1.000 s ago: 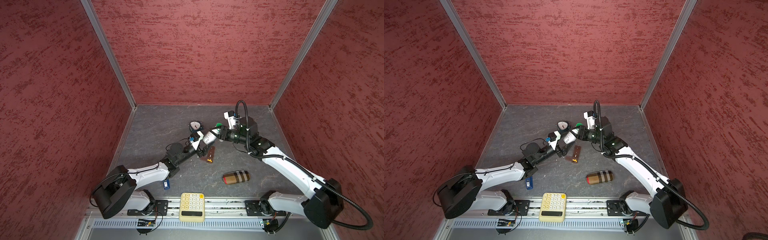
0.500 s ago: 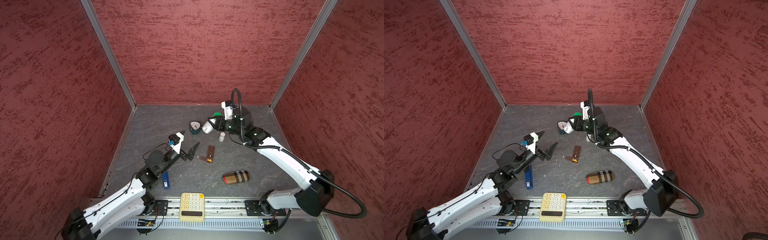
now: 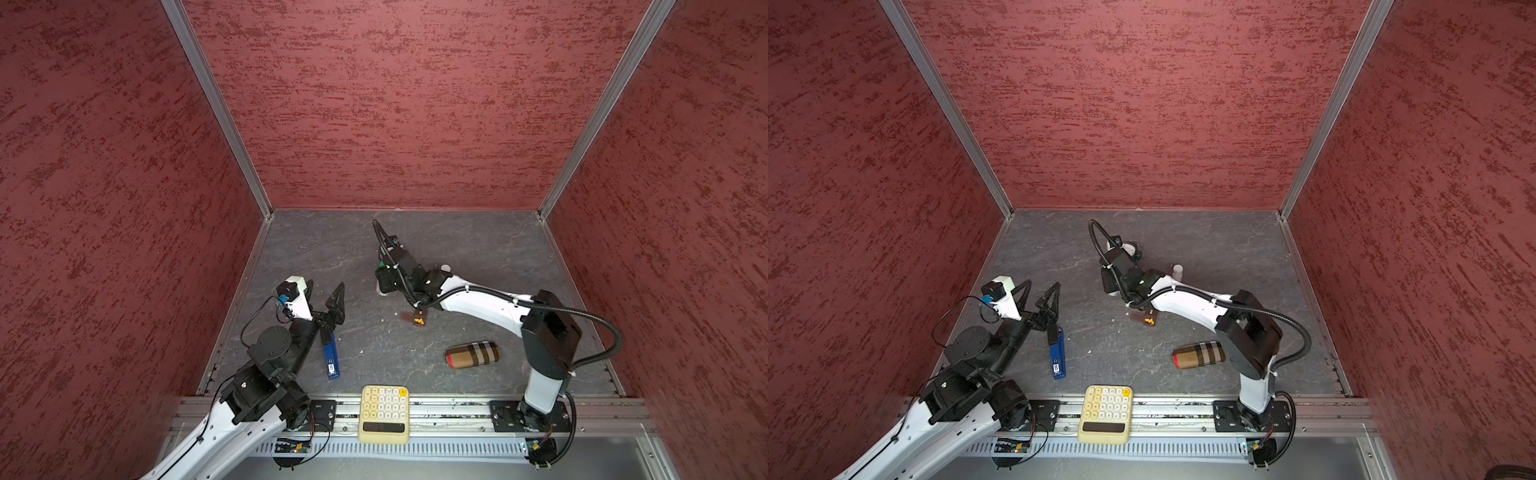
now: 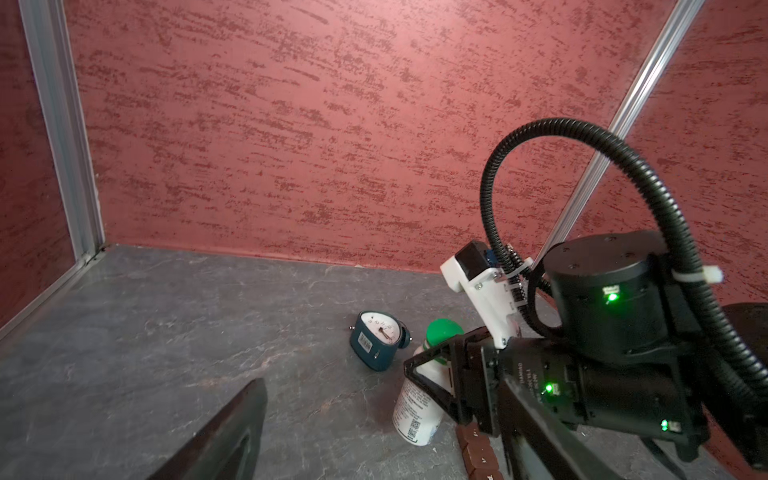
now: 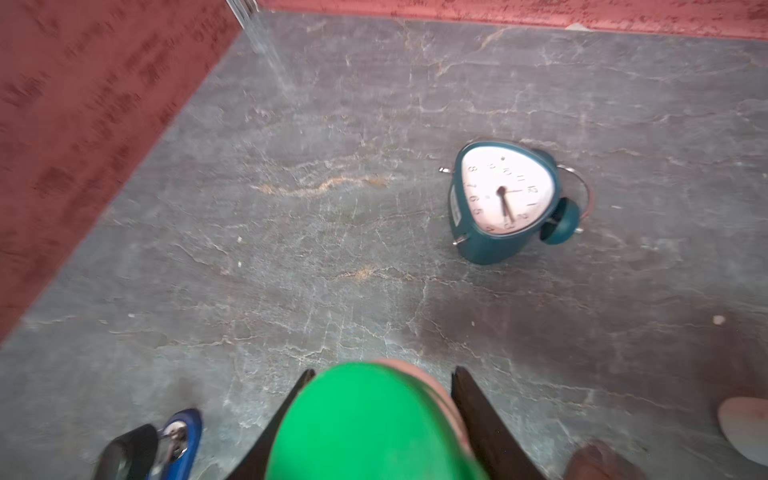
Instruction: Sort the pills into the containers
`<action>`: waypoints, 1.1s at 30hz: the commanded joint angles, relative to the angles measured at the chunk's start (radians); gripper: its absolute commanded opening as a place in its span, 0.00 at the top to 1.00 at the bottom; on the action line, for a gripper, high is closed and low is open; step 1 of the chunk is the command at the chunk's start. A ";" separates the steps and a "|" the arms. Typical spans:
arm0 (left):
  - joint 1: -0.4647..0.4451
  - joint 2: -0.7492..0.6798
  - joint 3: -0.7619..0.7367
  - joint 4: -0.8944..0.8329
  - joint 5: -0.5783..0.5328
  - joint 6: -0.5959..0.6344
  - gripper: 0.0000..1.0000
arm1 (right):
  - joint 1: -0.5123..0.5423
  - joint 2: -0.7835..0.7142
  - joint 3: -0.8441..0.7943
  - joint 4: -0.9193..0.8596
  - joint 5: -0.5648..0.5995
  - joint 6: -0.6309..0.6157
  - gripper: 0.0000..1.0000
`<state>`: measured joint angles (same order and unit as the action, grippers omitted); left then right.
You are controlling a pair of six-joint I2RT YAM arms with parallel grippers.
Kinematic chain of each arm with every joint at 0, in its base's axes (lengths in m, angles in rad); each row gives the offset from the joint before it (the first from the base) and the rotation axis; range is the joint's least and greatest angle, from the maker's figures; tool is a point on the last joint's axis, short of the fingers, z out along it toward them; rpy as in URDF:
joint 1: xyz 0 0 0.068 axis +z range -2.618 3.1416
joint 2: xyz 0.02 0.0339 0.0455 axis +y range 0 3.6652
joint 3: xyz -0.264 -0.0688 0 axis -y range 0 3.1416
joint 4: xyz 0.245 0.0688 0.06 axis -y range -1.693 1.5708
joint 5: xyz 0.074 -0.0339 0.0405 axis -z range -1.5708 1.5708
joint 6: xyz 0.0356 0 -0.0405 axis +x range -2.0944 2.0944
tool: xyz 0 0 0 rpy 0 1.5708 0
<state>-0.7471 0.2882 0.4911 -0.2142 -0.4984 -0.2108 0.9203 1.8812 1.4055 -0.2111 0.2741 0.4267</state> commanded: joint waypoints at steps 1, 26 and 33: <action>0.002 -0.010 0.020 -0.094 -0.046 -0.063 0.13 | 0.026 0.047 0.054 0.090 0.128 -0.008 0.74; 0.004 0.009 0.011 -0.076 0.003 -0.051 0.14 | 0.048 0.228 0.010 0.253 0.180 0.007 0.61; 0.005 0.032 0.021 -0.057 0.006 -0.041 0.14 | 0.047 0.256 0.010 0.248 0.172 0.016 0.56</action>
<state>-0.7460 0.3088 0.4915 -0.2878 -0.5018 -0.2573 0.9619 2.1178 1.4303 0.0151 0.4324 0.4297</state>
